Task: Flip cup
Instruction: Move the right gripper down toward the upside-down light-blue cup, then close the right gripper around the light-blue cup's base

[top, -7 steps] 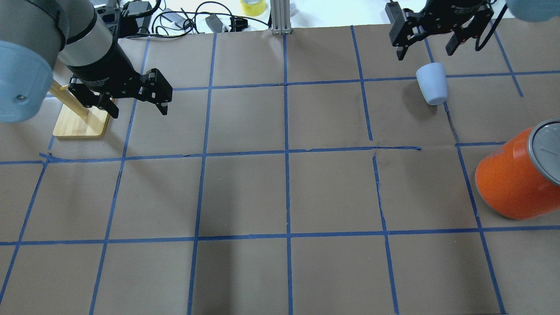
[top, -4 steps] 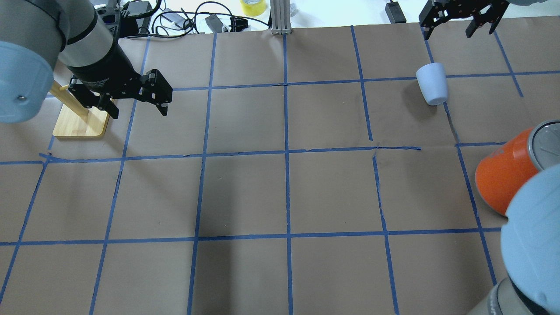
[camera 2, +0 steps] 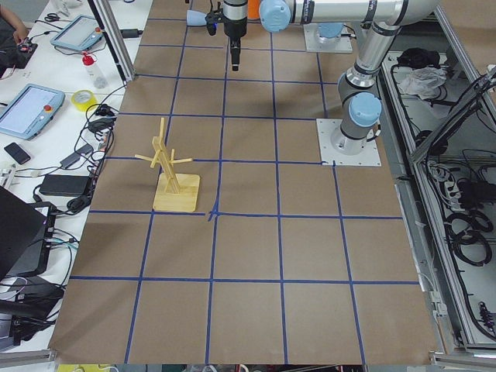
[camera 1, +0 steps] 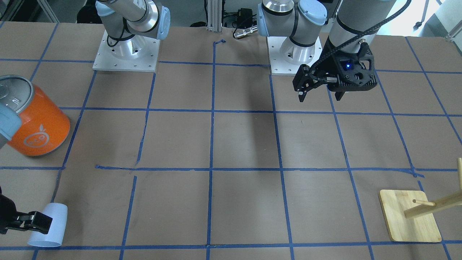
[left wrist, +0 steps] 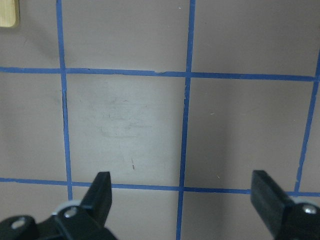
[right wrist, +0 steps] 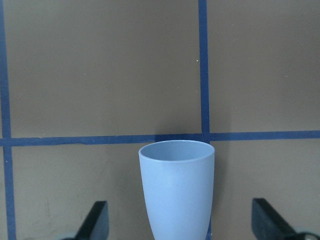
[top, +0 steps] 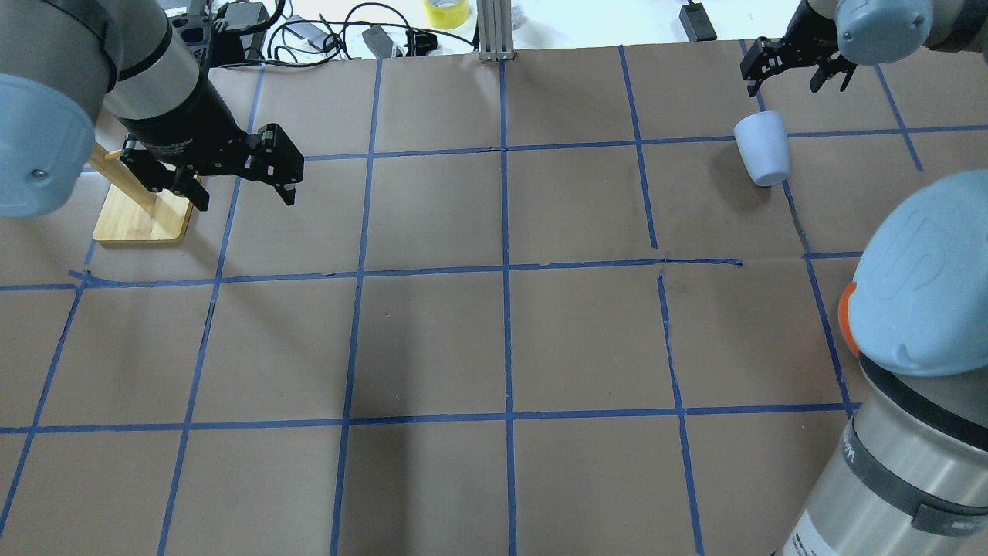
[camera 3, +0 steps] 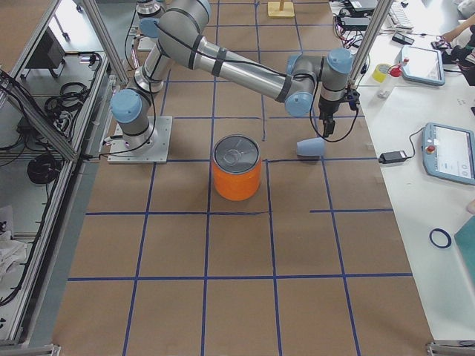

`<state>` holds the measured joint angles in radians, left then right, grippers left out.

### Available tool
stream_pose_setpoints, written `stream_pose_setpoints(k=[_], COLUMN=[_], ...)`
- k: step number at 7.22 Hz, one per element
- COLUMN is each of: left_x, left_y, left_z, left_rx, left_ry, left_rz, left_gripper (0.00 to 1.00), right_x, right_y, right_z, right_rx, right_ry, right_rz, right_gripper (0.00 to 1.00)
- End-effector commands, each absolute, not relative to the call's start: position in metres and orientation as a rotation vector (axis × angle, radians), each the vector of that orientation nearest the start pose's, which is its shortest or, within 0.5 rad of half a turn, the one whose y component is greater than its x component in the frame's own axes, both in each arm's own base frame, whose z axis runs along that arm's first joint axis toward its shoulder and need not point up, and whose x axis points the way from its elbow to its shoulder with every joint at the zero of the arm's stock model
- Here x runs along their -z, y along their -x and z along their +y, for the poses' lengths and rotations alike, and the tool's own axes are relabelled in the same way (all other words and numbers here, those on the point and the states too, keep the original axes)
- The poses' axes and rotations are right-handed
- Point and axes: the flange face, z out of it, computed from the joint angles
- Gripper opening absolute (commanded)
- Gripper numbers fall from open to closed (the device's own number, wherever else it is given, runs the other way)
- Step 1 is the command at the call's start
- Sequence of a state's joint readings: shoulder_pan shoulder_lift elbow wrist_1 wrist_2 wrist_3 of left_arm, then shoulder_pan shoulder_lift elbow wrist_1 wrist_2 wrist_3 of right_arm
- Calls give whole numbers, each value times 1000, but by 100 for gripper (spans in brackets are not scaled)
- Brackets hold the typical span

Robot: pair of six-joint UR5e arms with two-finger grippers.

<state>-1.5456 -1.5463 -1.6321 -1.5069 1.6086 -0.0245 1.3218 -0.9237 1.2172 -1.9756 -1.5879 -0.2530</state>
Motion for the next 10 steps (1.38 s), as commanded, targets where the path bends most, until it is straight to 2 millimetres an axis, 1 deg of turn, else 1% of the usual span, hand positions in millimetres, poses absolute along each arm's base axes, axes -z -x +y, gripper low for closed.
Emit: stream_pose_setpoints(k=[1,2,4,5,6,7,8,9,10], left_x=[-475,-475,-475,-475,-475,-475,-475,-477,-476], left_y=[117,118,118,117,117,117,117,116,116], left_z=[-488,-487,-487,-488,-488,-488,-488,-488,-488], left_rx=[40,40,40,40,40,40,43,50,45], left_ry=[79,77,77,79,79,79,79,82,82], left_rz=[3102,3102,3102,3102,3103,3103,3103,3105,3103], left_gripper=[100,100,100,100,100,100,100,100,100], right_x=[-266,-262,-239,-232,-222,-214,-217,-211,-210], right_y=[59,59,60,64,76,81,81,78,76], right_z=[-758,-759,-764,-763,-759,-756,-760,-762,-763], right_rx=[137,137,137,126,110,117,180,186,193], right_ry=[40,48,65,53,24,14,8,2,1], right_rz=[3179,3178,3178,3169,3165,3166,3162,3123,3103], right_gripper=[100,100,100,100,100,100,100,100,99])
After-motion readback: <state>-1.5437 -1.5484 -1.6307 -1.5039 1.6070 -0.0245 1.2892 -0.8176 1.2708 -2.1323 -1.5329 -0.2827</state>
